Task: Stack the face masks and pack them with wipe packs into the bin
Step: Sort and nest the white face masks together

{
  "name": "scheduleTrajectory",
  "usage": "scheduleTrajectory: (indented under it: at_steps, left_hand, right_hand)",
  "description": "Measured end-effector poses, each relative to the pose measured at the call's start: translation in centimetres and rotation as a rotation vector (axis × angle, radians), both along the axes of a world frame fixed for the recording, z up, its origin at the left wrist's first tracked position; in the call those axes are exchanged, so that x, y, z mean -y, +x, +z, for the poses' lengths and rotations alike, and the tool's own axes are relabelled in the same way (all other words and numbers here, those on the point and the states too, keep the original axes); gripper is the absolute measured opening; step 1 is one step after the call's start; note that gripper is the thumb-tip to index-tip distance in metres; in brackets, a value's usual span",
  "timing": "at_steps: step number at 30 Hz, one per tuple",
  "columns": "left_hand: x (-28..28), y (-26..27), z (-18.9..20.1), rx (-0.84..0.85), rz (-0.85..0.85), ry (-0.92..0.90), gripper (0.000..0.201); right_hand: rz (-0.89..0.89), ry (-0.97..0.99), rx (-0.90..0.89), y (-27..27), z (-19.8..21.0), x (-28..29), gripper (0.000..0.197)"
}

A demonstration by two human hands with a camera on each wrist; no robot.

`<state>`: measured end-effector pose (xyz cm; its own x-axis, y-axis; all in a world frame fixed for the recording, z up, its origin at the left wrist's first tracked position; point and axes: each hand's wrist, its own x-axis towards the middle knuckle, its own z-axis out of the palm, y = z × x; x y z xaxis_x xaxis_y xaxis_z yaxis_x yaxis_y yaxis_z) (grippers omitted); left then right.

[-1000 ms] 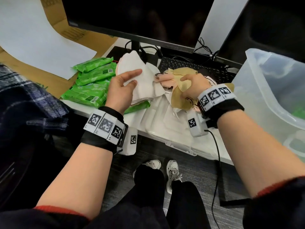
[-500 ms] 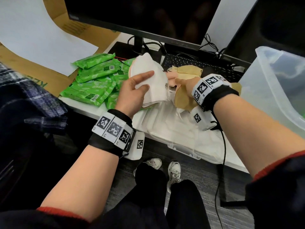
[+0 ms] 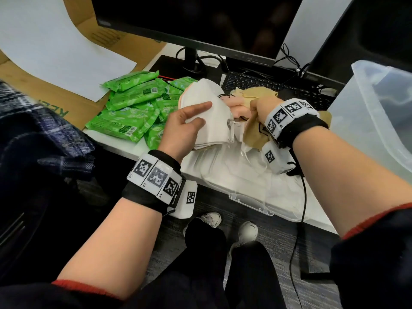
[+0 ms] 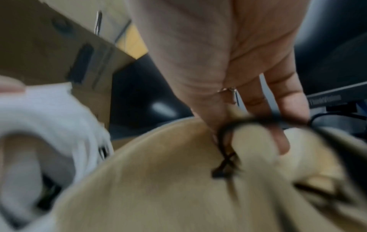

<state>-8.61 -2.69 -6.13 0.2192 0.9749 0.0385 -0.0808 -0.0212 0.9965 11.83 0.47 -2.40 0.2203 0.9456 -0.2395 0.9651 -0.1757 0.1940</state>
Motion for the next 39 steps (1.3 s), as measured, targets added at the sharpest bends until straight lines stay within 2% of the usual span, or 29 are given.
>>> scheduleTrajectory:
  at_steps: [6, 10, 12, 15, 17, 19, 20, 22, 24, 26, 28, 31, 35, 37, 39]
  left_hand:
    - [0.2, 0.2, 0.0, 0.022, 0.005, -0.057, 0.034]
    - [1.1, 1.0, 0.8, 0.077, -0.049, -0.075, 0.016]
    - [1.8, 1.8, 1.3, 0.106, -0.117, -0.063, 0.027]
    - [2.9, 2.7, 1.7, 0.061, -0.193, 0.001, 0.062]
    - [3.4, 2.9, 1.8, 0.03, -0.169, 0.028, 0.059]
    - [3.6, 2.9, 1.8, 0.045, -0.121, 0.034, 0.044]
    - [3.7, 2.9, 1.7, 0.063, -0.11, 0.033, 0.042]
    - [3.9, 2.8, 1.7, 0.103, -0.116, 0.037, 0.047]
    - [4.0, 2.7, 1.5, 0.126, -0.104, 0.06, 0.052]
    - [4.0, 2.5, 1.2, 0.157, -0.086, 0.101, 0.057]
    - [3.9, 2.3, 0.9, 0.171, -0.055, 0.131, 0.058]
    - [3.7, 2.1, 0.6, 0.135, -0.012, 0.145, 0.047]
    - [3.8, 2.1, 0.5, 0.073, -0.013, 0.095, 0.037]
    - [3.9, 2.3, 0.6, 0.067, -0.033, 0.075, 0.029]
    - [4.0, 2.5, 0.8, 0.085, -0.034, 0.04, 0.031]
  right_hand:
    - [-0.145, 0.28, -0.126, 0.2, 3.2, 2.3, 0.029]
    - [0.034, 0.409, -0.202, -1.7, 5.1, 4.9, 0.024]
    - [0.14, 0.426, -0.237, -3.8, 5.7, 6.4, 0.027]
    - [0.228, 0.419, -0.284, -6.0, 6.0, 7.8, 0.027]
    - [0.235, 0.437, -0.314, -6.4, 6.0, 8.7, 0.029]
    - [0.213, 0.511, -0.44, -6.0, 5.4, 9.6, 0.041]
    - [0.187, 0.552, -0.543, -5.7, 5.0, 10.0, 0.051]
    - [0.144, 0.632, -0.705, -5.3, 4.2, 10.8, 0.071]
    - [0.068, 0.715, -0.785, -4.7, 3.6, 11.1, 0.078]
    - [-0.05, 0.794, -0.768, -3.9, 3.3, 11.2, 0.07]
    - [-0.174, 0.857, -0.694, -3.0, 3.2, 11.2, 0.048]
    - [-0.261, 0.989, -0.648, -2.0, 3.2, 11.4, 0.02]
    - [-0.175, 1.107, -0.736, -2.7, 3.5, 11.9, 0.015]
    - [-0.093, 1.054, -0.761, -3.7, 3.1, 12.1, 0.017]
    - [0.007, 0.952, -0.787, -4.8, 2.3, 12.5, 0.015]
